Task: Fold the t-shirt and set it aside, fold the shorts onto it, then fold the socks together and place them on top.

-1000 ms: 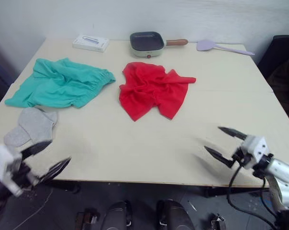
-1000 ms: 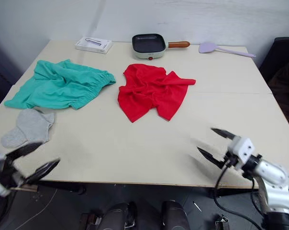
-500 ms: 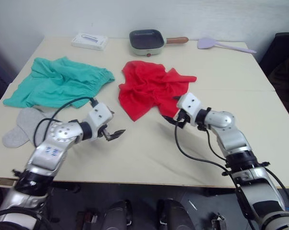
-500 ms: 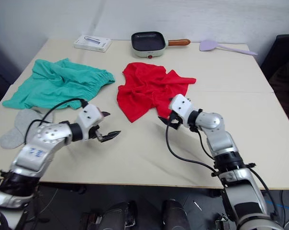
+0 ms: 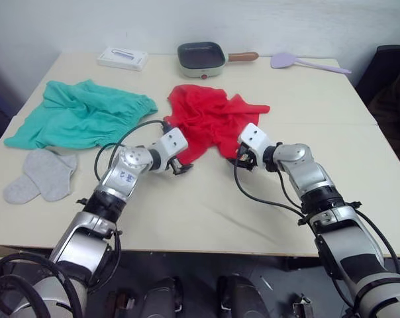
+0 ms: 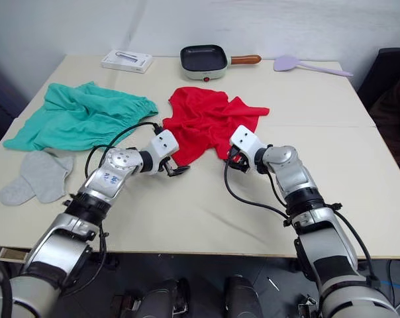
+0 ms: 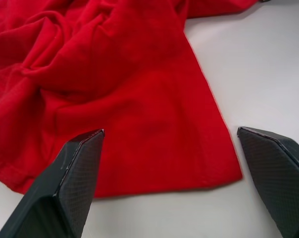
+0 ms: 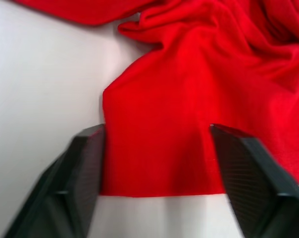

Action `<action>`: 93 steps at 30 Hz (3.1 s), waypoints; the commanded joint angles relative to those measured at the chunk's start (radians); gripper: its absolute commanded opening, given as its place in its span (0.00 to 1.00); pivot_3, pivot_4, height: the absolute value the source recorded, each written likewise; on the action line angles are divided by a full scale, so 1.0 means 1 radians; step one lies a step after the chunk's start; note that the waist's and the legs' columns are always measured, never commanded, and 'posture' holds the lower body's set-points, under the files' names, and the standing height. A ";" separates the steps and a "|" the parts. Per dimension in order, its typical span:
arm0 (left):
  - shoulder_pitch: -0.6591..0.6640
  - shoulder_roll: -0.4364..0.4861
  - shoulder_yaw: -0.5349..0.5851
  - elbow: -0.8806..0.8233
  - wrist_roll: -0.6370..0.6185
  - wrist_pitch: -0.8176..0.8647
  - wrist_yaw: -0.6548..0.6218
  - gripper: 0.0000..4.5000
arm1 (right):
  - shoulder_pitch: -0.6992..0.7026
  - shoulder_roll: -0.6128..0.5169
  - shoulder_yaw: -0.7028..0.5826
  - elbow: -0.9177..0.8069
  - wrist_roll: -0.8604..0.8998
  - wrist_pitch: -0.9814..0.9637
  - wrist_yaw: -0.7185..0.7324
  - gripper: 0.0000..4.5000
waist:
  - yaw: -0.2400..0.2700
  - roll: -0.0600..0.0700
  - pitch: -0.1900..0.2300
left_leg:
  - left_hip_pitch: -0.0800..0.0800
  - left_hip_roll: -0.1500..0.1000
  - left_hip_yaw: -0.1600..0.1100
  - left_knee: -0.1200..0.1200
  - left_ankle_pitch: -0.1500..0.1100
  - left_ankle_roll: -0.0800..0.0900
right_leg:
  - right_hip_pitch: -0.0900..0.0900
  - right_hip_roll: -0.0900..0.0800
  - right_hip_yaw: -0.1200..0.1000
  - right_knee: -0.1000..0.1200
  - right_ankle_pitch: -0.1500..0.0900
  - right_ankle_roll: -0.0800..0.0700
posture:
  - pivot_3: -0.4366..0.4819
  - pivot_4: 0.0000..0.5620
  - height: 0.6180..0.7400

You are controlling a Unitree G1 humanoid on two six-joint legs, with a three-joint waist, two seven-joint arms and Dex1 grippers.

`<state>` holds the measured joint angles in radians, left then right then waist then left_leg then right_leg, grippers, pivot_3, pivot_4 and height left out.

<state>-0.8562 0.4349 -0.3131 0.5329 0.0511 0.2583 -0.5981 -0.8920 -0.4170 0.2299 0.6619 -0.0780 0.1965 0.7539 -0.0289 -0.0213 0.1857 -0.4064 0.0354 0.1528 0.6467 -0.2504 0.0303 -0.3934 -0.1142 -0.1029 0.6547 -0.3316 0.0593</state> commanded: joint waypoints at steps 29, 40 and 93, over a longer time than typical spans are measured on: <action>0.405 0.303 0.317 -0.424 -0.215 -0.022 -0.336 0.01 | 0.202 -0.307 -0.121 -0.385 0.192 0.001 0.383 0.00 | -0.027 0.001 0.000 | 0.001 0.006 0.001 -0.002 -0.003 -0.005 | -0.002 0.002 -0.001 -0.001 -0.002 -0.003 | 0.48 0.27 1.00; 0.851 0.490 0.634 -0.843 -0.536 0.166 -0.547 0.01 | 0.496 -0.573 -0.215 -0.751 0.444 0.285 0.627 0.00 | -0.002 0.002 0.003 | 0.001 0.006 -0.002 -0.001 -0.012 -0.004 | 0.000 0.000 -0.001 -0.006 -0.003 -0.004 | 0.48 0.27 1.00; 1.063 0.515 0.573 -1.001 -0.345 -0.248 -0.254 0.01 | 0.961 -0.633 -0.513 -0.454 0.442 -0.529 0.361 0.00 | -0.001 0.011 0.018 | 0.007 -0.003 0.015 -0.001 -0.019 0.015 | 0.008 -0.010 0.001 -0.021 0.009 0.021 | 0.48 0.27 1.00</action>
<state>0.1820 0.9355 0.2333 -0.4354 -0.2892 -0.0128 -0.8269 0.0612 -1.0218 -0.2503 0.2514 0.3467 -0.3603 1.0871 -0.0296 -0.0098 0.2040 -0.3978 0.0330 0.1668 0.6441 -0.2701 0.0449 -0.3843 -0.1245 -0.1023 0.6323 -0.3234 0.0792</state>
